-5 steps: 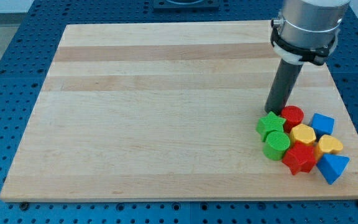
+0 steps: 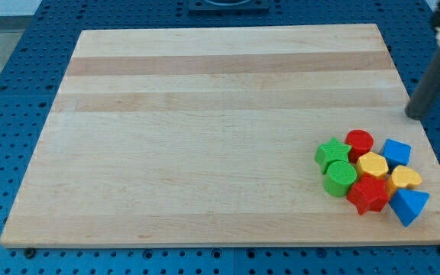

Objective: Move your arm to the bottom right

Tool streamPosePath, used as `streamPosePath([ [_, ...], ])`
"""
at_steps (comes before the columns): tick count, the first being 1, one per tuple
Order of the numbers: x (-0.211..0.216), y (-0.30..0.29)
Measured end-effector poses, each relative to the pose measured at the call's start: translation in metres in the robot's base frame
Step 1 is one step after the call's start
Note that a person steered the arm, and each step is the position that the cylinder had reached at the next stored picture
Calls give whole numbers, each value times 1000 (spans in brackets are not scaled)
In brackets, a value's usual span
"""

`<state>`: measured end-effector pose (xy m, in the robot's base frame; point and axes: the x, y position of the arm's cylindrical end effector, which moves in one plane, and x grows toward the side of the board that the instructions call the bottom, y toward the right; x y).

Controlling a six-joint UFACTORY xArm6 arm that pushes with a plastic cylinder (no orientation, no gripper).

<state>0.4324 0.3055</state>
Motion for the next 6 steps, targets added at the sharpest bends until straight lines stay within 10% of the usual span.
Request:
streamPosePath([
  [6, 145, -2],
])
